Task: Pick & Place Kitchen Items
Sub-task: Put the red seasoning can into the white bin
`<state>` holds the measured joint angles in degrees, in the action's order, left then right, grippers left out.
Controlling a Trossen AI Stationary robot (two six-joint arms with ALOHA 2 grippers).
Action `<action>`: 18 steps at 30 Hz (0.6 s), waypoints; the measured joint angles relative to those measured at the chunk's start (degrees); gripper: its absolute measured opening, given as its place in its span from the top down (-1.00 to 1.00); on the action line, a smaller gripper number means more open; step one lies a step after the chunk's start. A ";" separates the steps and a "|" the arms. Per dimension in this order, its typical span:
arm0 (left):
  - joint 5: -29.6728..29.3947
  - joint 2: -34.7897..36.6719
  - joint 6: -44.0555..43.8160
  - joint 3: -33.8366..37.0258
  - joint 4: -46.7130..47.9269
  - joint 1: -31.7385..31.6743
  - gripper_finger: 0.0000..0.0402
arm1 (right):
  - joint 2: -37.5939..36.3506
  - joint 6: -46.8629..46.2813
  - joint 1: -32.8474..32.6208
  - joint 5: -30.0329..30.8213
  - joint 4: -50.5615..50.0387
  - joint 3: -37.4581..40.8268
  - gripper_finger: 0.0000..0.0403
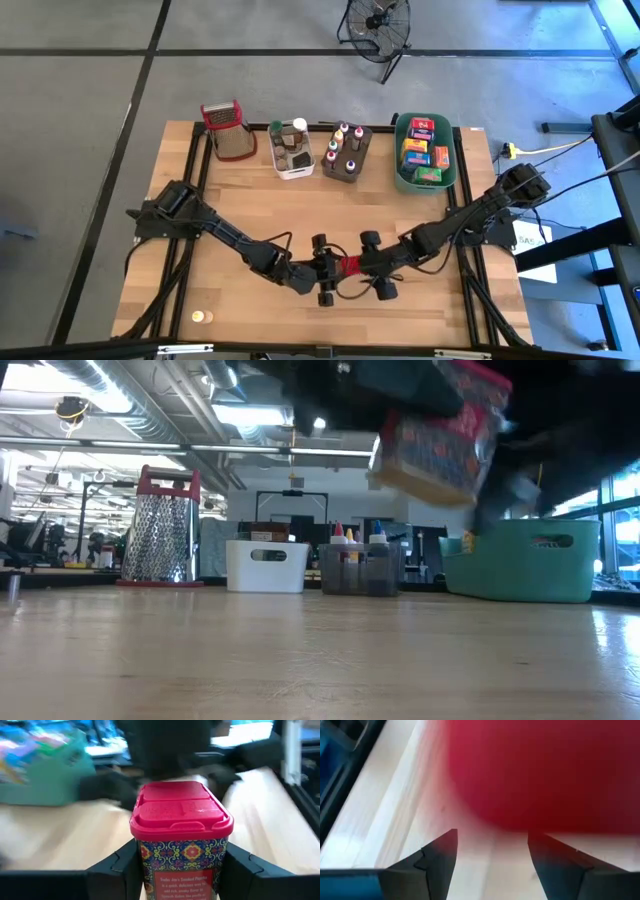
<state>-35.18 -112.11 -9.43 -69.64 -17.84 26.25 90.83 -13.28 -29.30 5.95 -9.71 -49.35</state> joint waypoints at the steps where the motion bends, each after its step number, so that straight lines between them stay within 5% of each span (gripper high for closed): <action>1: -1.21 0.76 0.19 0.01 0.49 0.11 0.10 | 0.02 -0.66 -0.22 -0.71 -1.45 0.06 -0.22; 13: -21.28 16.85 6.34 -0.09 18.85 2.11 0.10 | 0.02 -10.33 -3.20 -0.51 -11.01 0.12 -0.22; 18: -35.44 25.43 -3.33 -0.12 38.70 1.38 0.10 | 0.02 -11.34 -3.91 -0.03 -10.84 0.12 -0.22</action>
<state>-70.63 -86.68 -12.76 -69.76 20.85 27.63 90.85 -24.62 -33.21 5.92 -20.54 -49.23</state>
